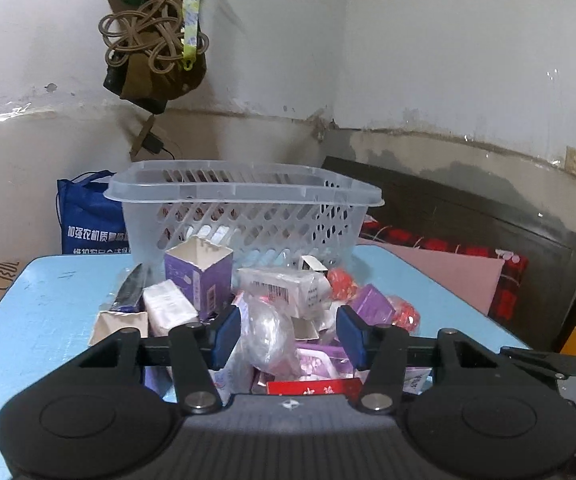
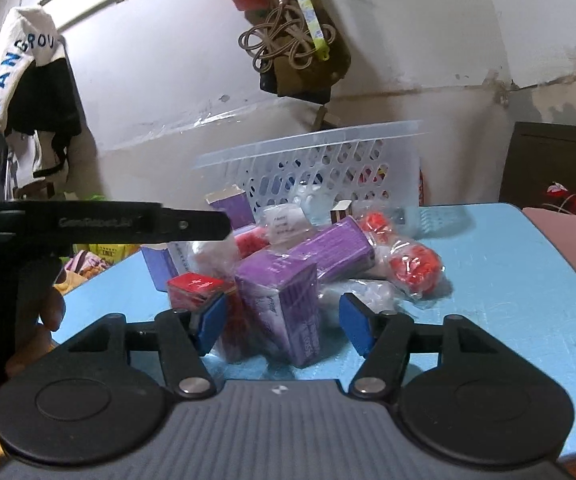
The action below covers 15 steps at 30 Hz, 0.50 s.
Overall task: Organize objects
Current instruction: 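Grasp the clear plastic-wrapped item with the left tool while the right tool grasps a purple box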
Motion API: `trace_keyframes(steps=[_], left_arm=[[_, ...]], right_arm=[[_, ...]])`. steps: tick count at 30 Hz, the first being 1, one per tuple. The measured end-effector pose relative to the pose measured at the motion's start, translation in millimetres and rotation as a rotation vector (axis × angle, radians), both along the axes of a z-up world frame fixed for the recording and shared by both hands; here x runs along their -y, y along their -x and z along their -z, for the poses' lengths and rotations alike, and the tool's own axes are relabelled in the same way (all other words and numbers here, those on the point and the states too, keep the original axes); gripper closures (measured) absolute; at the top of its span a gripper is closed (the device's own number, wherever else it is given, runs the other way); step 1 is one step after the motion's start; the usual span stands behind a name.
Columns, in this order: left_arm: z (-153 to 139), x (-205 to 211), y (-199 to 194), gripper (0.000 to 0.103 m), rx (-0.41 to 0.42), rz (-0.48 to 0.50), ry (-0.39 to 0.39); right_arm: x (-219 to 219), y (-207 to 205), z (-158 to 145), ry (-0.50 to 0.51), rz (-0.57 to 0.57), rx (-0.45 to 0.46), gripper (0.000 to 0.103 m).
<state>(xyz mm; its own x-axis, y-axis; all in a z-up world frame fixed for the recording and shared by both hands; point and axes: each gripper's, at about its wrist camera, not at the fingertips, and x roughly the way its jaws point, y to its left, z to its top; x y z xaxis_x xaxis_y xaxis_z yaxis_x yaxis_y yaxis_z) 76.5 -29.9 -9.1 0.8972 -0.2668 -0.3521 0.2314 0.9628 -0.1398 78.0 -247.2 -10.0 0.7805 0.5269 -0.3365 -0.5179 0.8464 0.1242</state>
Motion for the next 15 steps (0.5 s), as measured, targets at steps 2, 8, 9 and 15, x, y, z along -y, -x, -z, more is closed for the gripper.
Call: trace_keyframes(steps=[2, 8, 9, 15], left_arm=[[3, 2, -5, 0.046, -0.012, -0.001, -0.009], [11, 7, -8, 0.046, -0.016, -0.006, -0.035], [11, 8, -7, 0.046, -0.014, -0.009, -0.04], [12, 8, -4, 0.065, 0.004, -0.021, -0.052]], right_arm=[[-3, -4, 2, 0.014, 0.003, 0.006, 0.038], [-11, -3, 6, 0.035, -0.027, 0.027, 0.052], [-12, -3, 5, 0.042, -0.02, 0.03, 0.052], [-7, -1, 4, 0.01, -0.016, 0.015, 0.052]])
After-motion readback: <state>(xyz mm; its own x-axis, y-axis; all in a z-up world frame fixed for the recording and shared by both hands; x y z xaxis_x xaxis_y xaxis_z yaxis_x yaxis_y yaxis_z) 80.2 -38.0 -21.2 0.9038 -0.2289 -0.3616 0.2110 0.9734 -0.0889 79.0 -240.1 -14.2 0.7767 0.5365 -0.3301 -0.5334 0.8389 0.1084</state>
